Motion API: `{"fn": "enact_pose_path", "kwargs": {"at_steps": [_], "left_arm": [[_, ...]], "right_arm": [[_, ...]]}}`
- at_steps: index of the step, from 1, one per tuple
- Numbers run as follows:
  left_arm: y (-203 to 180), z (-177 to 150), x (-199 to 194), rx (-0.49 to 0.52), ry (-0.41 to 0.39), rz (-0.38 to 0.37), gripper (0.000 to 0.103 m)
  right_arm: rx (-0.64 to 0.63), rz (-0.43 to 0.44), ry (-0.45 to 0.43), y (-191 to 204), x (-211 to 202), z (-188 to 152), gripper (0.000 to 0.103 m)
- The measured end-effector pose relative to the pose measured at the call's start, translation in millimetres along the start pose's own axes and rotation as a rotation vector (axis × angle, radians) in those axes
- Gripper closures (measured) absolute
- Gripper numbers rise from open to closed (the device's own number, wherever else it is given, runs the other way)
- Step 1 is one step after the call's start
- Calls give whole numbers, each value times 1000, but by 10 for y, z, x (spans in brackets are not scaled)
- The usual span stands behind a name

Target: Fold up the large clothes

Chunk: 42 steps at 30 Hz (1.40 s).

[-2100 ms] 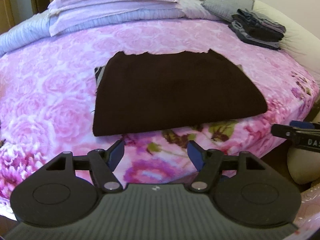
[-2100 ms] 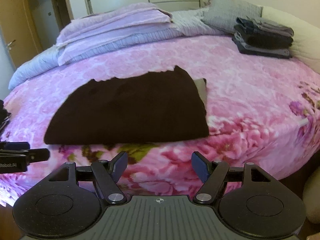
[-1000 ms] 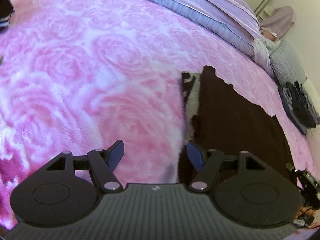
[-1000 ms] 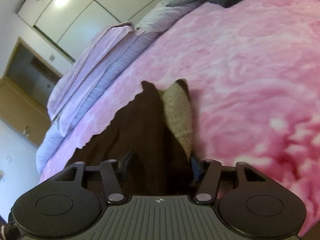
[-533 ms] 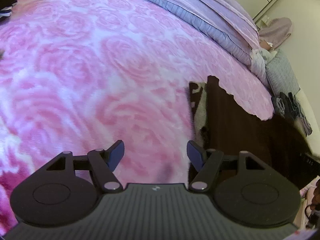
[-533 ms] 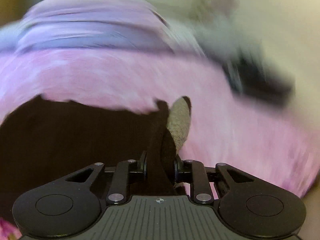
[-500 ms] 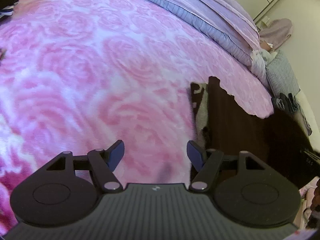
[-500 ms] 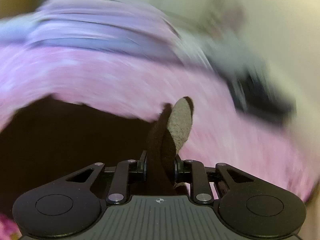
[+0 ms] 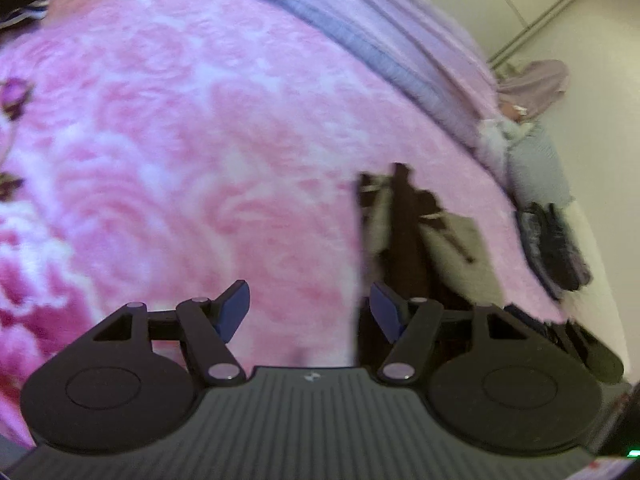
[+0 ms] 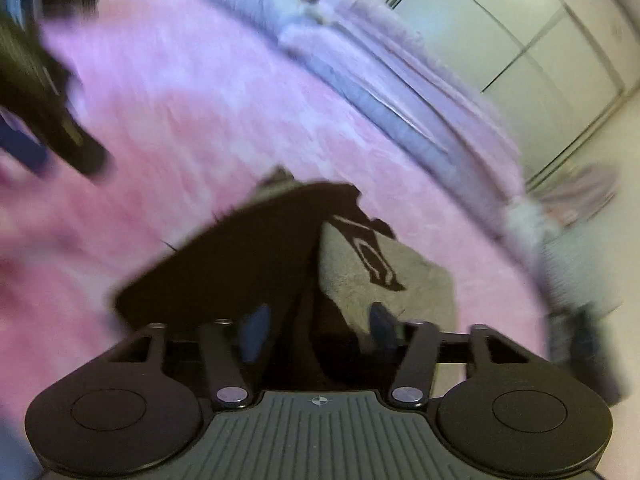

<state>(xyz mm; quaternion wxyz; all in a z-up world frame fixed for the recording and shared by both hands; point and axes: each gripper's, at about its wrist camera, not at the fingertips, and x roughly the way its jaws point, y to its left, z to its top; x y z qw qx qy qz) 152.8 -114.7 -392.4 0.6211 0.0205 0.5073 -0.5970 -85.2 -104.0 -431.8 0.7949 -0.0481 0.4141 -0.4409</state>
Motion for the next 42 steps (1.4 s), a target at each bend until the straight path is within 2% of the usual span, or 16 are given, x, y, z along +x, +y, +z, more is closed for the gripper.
{"fn": "enact_pose_path", "kwargs": {"at_steps": [3,8,10,12,14,15,18,20,23,26,28,30,32,33,36,42], "left_arm": [[-253,10,68,28,27,-83,42],[-635,47,490,-6,133,-228,42],[-736,65,676,-46,168,-252,42],[-808,84,836,-77,192,-275,42],[-835,91,973,-110,211,-286,42],[-836,93,1037,-124,219,-285,42],[-835,99,1233,-158,233,-268,42],[-849,103,1322,-162,242,-267,44],[-923,123,1430,-141,250,-273,50],[-992,144,1547,-116,264,-278,62],[-1042,161,1592,-69,262,-277,83],[-1081,211,1530,-2,225,-292,87],[-1096,269,1373,71,159,-323,87],[-1089,289,1283,108,123,-327,87],[-1005,336,1054,197,34,-298,88],[-579,345,930,189,-11,-212,88]], "right_arm": [[215,75,-38,-453,-363,-147,47],[756,187,-54,-1483,-457,-464,47],[968,220,-25,-1805,-376,-643,49],[1194,352,-71,-2076,-341,-885,49],[1315,455,-112,-2262,-341,-1078,49],[1336,442,-115,-2341,-333,-1131,49],[1205,206,93,-2472,-80,-1206,49],[1172,120,183,-2470,109,-1325,50],[1187,157,228,-2405,328,-1392,55],[1106,147,231,-2374,471,-1178,55],[1046,183,250,-2299,589,-1060,55],[949,139,269,-2191,621,-901,63],[882,150,242,-2089,662,-756,85],[857,156,227,-2038,623,-684,88],[751,148,194,-1843,573,-450,89],[600,173,173,-1485,749,-122,89]]}}
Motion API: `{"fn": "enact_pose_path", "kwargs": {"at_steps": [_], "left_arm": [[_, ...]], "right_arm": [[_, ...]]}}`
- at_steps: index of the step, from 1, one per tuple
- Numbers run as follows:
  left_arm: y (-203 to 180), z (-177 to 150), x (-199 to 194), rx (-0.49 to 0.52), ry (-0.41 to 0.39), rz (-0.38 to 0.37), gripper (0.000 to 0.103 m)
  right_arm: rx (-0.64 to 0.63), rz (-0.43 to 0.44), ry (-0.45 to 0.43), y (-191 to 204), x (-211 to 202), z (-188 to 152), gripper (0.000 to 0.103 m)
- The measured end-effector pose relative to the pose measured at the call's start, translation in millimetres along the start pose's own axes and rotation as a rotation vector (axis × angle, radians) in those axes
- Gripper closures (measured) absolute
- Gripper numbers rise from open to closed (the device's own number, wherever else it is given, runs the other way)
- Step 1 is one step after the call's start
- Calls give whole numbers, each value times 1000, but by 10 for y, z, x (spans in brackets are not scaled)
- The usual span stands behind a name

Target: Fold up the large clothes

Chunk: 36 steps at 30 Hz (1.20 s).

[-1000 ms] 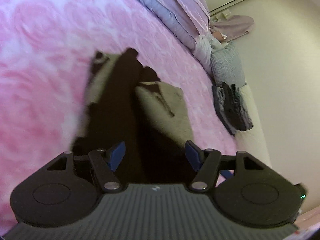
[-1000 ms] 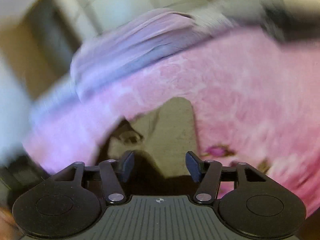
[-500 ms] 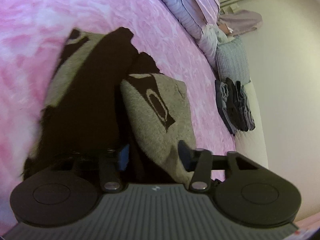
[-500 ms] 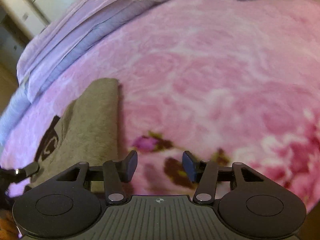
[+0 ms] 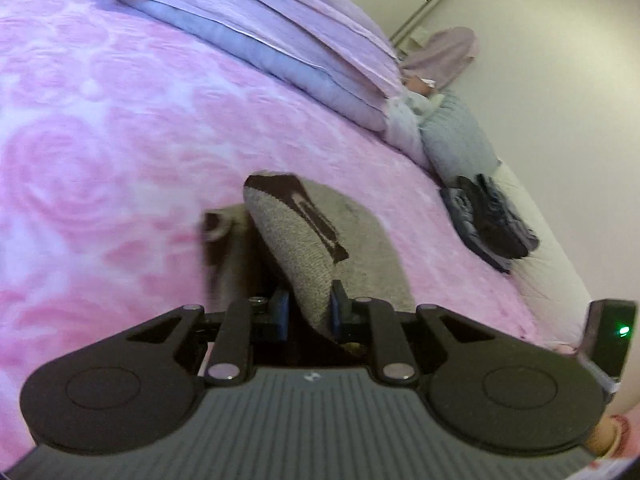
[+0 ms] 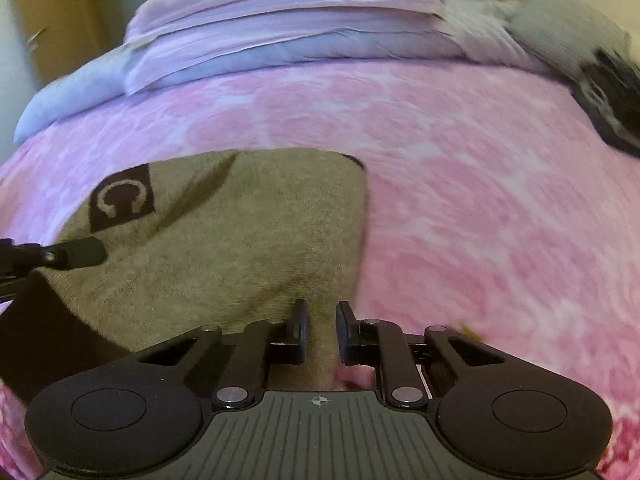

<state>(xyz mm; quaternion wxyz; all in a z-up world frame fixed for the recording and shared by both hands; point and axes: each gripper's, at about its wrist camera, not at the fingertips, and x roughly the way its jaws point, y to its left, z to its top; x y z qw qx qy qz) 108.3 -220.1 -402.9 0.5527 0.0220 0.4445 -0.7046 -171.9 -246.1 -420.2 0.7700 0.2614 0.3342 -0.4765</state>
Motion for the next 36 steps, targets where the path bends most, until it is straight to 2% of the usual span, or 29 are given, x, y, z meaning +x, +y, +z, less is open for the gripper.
{"fn": "enact_pose_path", "kwargs": {"at_steps": [3,7,10,12,15,16,18,21,23,27,28,29,30,32,35,36], "left_arm": [[120,-62,-68,-35,-21,-21,88],[189,-158,18,-28,-25,-3,86],[299,-167,-28,-139,-32,-31,83],[259,-146,-146,-136,-41,-4,81],[172,-191,-457,-149,-67,-23,80],[133,-234,-582,-151,-74,-39,77],[59,-323,-767,-148,-80,-61,75],[-74,-466,-945,-143,-70,-102,75],[-172,-544,-971,-99,-58,-106,74],[-263,-595,-860,-43,-54,-47,75],[-264,-602,-829,-37,-55,-30,82],[-275,-622,-813,-21,-58,-22,91],[-274,-646,-813,-7,-61,-15,96],[-264,-715,-823,5,-59,5,98],[-182,-854,-836,-12,-52,39,99],[-151,-897,-839,-21,-57,49,99]], "right_arm": [[-71,-23,-13,151,80,9,89],[-125,-59,-36,239,194,-41,89],[-100,-33,-70,165,149,-71,89],[-47,8,-90,38,-20,-97,88],[26,76,-125,-151,-361,-234,73],[30,96,-149,-187,-490,-310,61],[11,129,-189,-199,-746,-468,53],[-77,196,-202,-127,-996,-697,53],[-175,224,-207,-19,-1068,-825,53],[-358,164,-227,244,-974,-948,53],[-398,145,-236,299,-927,-955,53],[-443,132,-241,348,-875,-962,53],[-496,128,-254,400,-843,-978,53],[-625,115,-257,497,-789,-1040,61],[-762,76,-276,578,-772,-1179,93],[-788,59,-279,580,-754,-1227,94]]}}
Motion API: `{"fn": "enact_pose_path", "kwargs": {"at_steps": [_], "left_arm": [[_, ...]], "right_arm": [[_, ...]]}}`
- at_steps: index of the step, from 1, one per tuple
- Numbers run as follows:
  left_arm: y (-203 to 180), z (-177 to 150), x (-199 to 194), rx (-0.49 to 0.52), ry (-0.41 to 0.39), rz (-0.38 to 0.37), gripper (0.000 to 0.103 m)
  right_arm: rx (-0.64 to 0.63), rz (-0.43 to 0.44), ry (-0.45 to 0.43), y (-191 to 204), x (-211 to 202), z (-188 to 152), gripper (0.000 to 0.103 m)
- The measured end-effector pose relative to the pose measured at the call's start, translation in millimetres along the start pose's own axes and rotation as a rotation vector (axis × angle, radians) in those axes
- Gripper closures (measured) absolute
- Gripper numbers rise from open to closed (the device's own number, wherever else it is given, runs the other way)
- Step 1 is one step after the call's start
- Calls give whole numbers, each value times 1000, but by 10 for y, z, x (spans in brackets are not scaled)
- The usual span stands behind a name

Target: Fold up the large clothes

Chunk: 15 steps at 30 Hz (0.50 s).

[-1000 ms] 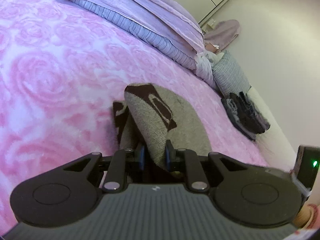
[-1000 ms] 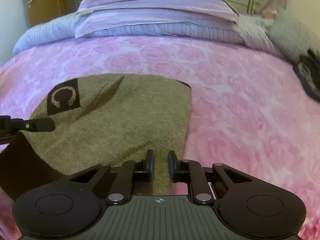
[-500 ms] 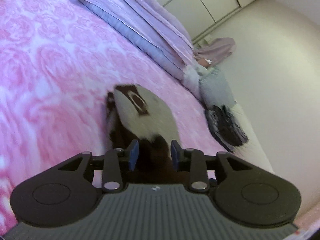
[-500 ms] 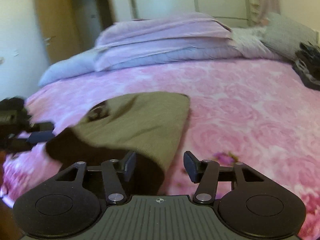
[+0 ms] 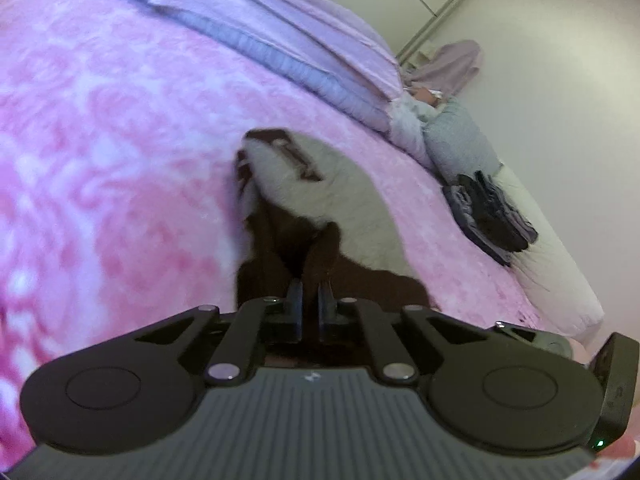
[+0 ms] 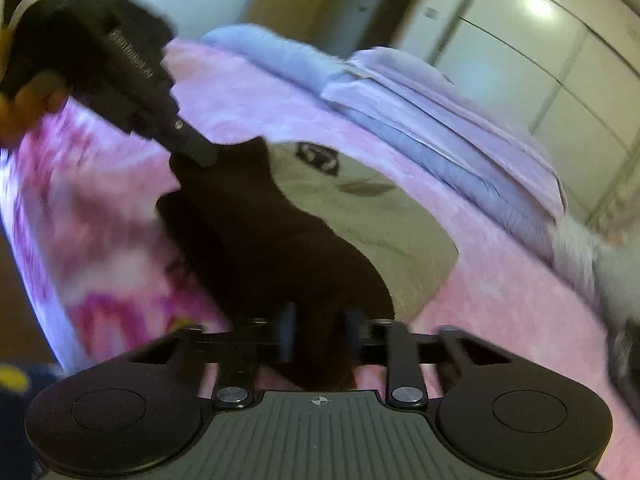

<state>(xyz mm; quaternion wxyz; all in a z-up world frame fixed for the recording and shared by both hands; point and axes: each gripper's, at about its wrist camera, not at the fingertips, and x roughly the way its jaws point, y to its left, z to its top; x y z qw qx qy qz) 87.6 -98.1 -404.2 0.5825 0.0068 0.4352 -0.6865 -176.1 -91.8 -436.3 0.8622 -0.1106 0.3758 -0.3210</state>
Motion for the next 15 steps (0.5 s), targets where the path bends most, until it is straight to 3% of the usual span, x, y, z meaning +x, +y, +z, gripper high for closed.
{"fn": "enact_pose_path", "kwargs": {"at_steps": [4,6,9,13,15], "left_arm": [[161,-204,48,-28,-1,52,98],[172,-239,85,-38,-5,72,97],[-6,-144,36,28,-4,86,95],[-100,54,-167,2,-23,32,87],[-101,154,-195,-32,-26,-7,78]], "right_arm": [[56,25,9,-59,37,-114,96],[30,21,37,-2,97,-124,92],[33,17,68,-33,70,-24,77],[224,40,37,-335,-143,56,70],[368,68,11,-550,-212,71,68]]}}
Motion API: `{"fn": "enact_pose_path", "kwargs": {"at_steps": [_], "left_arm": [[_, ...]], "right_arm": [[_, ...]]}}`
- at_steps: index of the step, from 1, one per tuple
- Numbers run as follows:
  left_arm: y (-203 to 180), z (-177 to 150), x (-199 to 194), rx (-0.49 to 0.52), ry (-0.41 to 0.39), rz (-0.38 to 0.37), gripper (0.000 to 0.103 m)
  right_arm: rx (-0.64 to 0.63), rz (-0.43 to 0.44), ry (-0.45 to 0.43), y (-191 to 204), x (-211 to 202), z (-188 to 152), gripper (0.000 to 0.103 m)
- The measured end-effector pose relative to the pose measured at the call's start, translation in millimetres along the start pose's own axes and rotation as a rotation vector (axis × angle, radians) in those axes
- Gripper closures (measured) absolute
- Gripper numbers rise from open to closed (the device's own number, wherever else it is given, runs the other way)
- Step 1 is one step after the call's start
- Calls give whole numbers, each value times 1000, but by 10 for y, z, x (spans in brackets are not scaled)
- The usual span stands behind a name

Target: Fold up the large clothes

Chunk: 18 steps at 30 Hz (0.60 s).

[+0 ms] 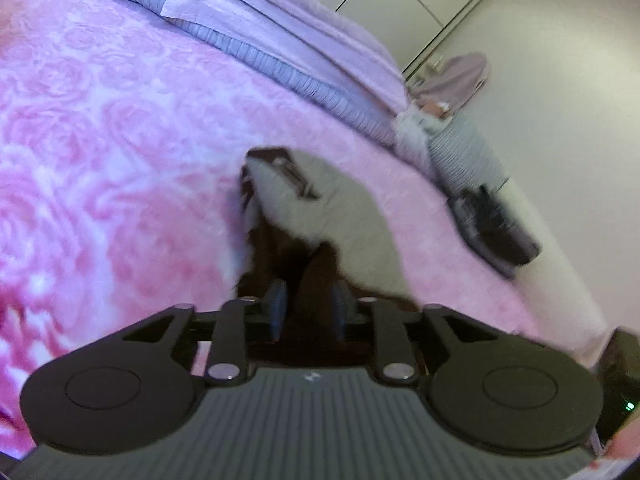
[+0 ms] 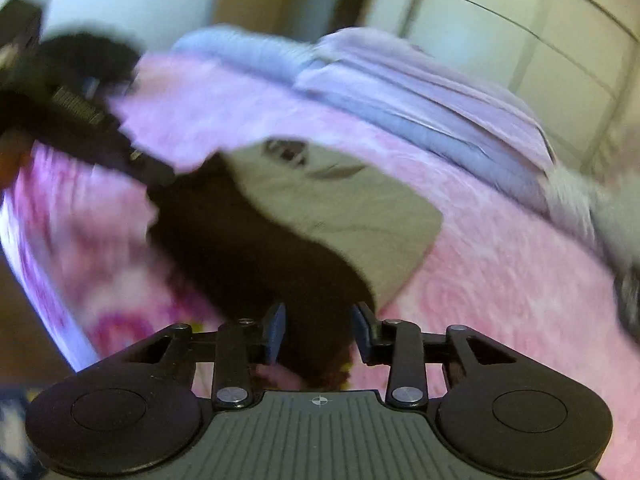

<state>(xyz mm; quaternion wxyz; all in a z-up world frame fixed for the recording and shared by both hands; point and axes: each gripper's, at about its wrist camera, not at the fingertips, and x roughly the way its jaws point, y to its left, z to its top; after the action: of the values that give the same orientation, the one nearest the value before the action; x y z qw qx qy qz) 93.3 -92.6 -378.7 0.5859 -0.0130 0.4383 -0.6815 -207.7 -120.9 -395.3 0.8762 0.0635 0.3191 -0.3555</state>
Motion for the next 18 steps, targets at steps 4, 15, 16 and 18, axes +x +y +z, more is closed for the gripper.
{"fn": "enact_pose_path", "kwargs": {"at_steps": [4,15,16,18], "left_arm": [[72,158,208,-128,49,-56,77],[311,115,531,-170,-30,4,100],[331,69,519,-152,-38,28,99],[301,4,479,-114,-51,74,97]], "right_arm": [[411,59,13,-495,66,60,67],[978,154,129,-1124,538,-270,67],[960,155,127,-1099,565,-262,67],[934,146,128,-1064,579,-224,66]]}}
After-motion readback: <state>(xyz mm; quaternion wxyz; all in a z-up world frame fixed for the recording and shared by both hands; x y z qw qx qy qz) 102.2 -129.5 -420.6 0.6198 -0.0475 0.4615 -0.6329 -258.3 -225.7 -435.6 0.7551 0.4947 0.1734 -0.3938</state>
